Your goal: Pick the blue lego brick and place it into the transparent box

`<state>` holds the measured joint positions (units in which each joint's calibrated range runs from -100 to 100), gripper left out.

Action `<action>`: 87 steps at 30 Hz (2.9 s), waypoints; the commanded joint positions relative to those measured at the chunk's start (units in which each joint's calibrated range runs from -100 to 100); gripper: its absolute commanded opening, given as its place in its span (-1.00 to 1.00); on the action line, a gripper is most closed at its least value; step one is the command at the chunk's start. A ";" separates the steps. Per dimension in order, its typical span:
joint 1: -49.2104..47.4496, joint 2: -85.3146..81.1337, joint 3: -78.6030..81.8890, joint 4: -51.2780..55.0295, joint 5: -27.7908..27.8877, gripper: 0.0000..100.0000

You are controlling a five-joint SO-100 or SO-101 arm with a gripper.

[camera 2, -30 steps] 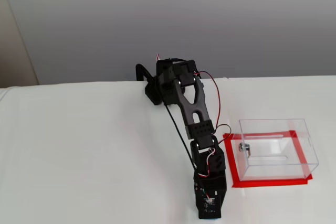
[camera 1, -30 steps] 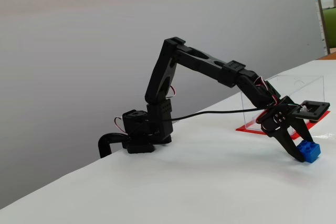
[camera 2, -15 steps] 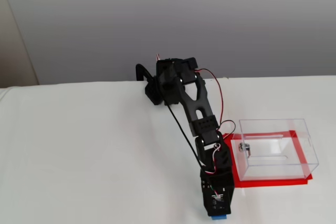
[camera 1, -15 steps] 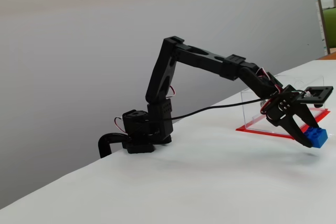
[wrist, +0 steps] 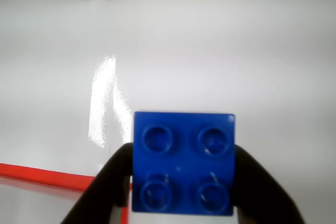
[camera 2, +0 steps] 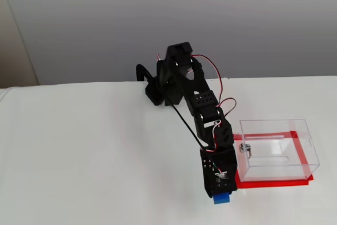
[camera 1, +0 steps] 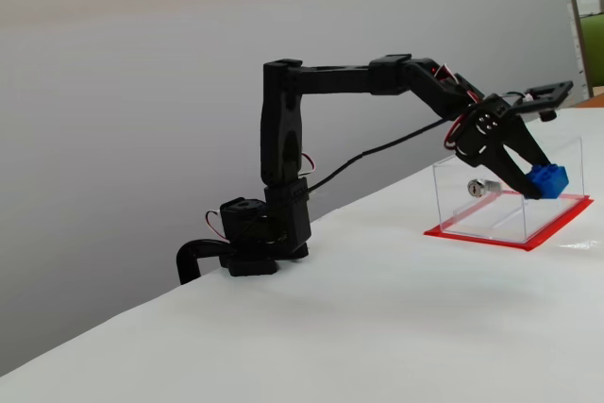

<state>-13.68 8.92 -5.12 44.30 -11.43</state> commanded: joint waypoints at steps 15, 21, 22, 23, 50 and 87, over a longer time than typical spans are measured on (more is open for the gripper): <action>-0.48 -24.15 -2.29 11.31 0.37 -0.80; -1.30 -27.46 -2.20 11.57 0.26 -0.80; -1.89 -27.55 -2.20 11.57 0.21 -0.80; -2.78 -27.63 -2.20 11.57 0.26 -0.80; -34.05 -14.56 -3.20 -0.09 -1.56 -0.80; -40.04 -10.66 -2.20 1.74 -1.30 -0.35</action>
<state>-54.27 -1.23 -5.47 46.02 -12.99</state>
